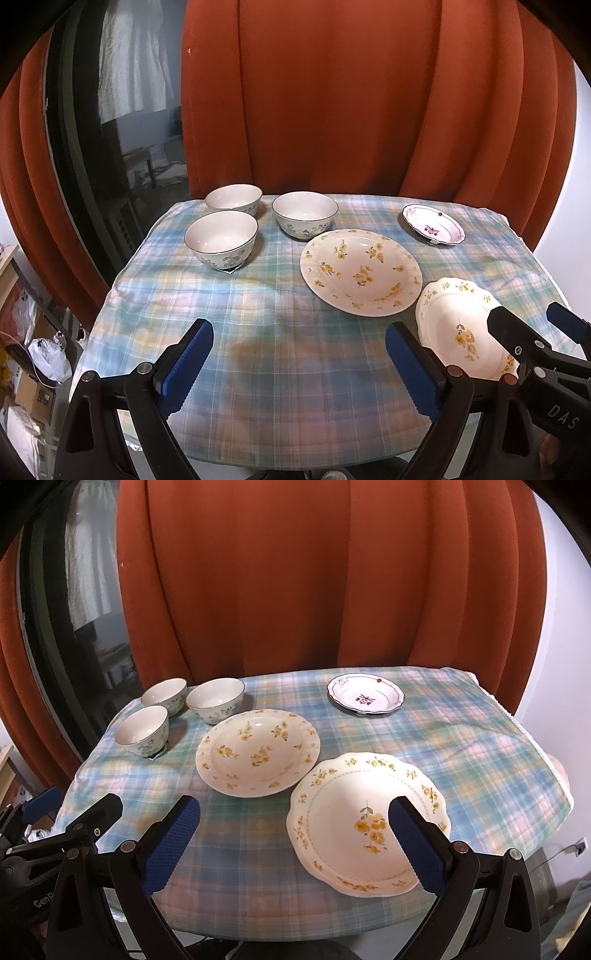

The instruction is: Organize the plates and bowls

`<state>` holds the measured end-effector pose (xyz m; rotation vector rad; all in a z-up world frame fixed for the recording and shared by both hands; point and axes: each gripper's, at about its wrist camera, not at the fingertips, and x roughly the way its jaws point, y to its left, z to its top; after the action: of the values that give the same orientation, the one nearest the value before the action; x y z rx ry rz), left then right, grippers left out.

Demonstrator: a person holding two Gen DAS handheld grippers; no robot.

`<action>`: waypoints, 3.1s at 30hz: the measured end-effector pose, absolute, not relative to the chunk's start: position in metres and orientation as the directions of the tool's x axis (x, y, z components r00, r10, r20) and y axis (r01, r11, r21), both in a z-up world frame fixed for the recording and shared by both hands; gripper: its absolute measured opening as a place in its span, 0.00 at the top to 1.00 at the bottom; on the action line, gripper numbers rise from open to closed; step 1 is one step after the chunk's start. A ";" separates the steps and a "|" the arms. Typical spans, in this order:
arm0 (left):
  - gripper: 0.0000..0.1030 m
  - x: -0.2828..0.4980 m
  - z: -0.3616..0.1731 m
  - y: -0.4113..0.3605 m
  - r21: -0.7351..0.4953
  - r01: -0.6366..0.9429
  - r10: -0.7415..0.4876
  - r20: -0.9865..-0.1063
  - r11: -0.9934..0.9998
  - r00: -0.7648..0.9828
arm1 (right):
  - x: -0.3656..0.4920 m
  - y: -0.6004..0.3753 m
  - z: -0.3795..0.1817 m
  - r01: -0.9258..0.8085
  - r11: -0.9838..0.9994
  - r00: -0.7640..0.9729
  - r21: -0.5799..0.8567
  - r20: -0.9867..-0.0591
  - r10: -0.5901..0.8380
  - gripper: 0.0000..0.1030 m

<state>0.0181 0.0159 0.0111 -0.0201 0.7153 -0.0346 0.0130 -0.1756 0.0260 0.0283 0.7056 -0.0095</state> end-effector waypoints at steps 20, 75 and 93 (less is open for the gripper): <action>0.07 0.009 0.014 0.019 -0.026 0.017 -0.030 -0.647 1.000 0.762 | 0.003 -0.170 0.023 0.022 1.000 0.768 0.011 -0.641 -0.009 0.00; 0.08 0.109 -0.033 -0.104 -0.074 0.052 -0.090 -0.766 0.996 0.637 | 0.093 -0.291 -0.015 0.085 0.996 0.655 -0.008 -0.753 -0.062 0.00; 0.25 0.143 -0.112 -0.171 -0.055 -0.082 -0.019 -0.923 0.995 0.384 | 0.165 -0.355 -0.100 -0.076 0.997 0.436 0.022 -0.899 0.053 0.13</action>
<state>0.1434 -0.1713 -0.1122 -0.0974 1.1760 0.0401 0.1652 -0.3554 -0.1003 -0.0226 1.1172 0.0807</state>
